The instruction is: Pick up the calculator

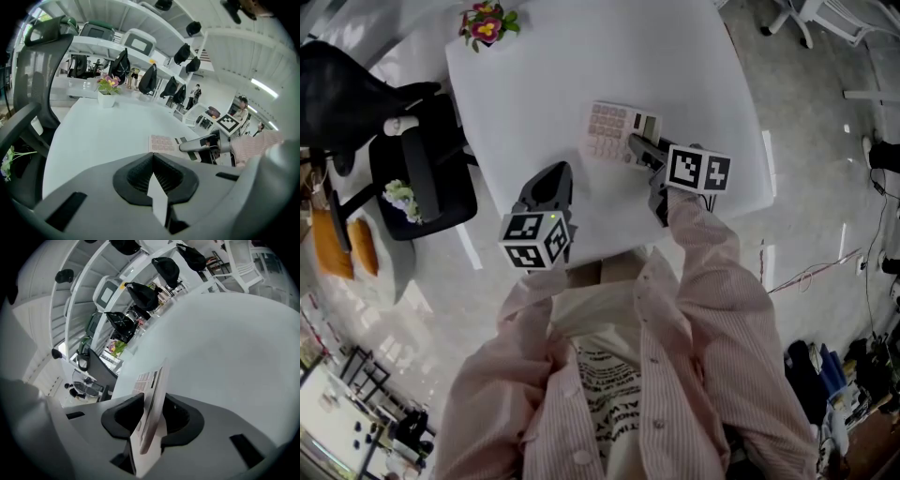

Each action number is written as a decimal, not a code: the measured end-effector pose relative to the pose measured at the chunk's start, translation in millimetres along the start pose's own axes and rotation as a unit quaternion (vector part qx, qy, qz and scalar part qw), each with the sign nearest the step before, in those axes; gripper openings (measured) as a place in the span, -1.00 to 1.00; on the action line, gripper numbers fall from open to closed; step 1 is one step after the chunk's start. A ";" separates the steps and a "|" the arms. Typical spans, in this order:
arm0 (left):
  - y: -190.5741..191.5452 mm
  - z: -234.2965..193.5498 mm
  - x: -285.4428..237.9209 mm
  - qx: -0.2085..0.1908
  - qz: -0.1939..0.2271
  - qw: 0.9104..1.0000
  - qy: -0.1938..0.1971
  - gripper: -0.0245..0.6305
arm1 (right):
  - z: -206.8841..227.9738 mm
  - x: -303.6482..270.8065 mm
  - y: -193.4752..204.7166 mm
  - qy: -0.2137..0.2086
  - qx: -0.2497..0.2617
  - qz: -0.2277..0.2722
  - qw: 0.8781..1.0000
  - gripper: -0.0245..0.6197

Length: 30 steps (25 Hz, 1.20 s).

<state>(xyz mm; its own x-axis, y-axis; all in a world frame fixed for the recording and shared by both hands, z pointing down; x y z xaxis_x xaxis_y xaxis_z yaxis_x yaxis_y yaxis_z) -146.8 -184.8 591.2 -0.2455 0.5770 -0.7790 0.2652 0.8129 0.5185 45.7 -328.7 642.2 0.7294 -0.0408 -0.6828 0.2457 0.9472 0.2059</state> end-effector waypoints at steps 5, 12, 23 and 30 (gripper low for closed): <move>-3.7 -0.1 -0.6 -0.014 0.000 1.000 0.002 -0.93 | 2.4 0.9 1.1 -0.013 -0.028 0.013 0.999 -0.60; -5.1 -1.8 4.2 -0.019 0.002 1.000 0.010 -0.92 | -0.5 8.0 7.8 -0.036 -0.073 0.050 0.995 -0.65; -20.3 1.2 17.2 -0.042 0.021 0.999 0.017 -0.92 | -16.0 33.7 9.3 -0.088 -0.123 0.115 0.982 -0.67; -38.2 9.0 37.6 -0.058 0.052 0.997 0.024 -0.92 | -39.8 55.7 5.5 -0.108 -0.109 0.130 0.980 -0.68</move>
<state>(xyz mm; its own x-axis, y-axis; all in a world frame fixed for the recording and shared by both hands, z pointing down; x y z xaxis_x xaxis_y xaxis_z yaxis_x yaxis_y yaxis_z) -157.8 -194.9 538.9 -0.2671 0.6594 -0.7028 0.1818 0.7507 0.6352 62.2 -313.1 577.4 0.8730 0.1669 -0.4583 -0.0915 0.9790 0.1822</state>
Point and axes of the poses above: the fingertips, and each gripper's own axes: x backward along the fingers, z to its right, y out of its underside, the point moved 8 cm from there along x, backward along the fingers, and after that the axes turned 13 degrees about -z, right-handed, at the moved point
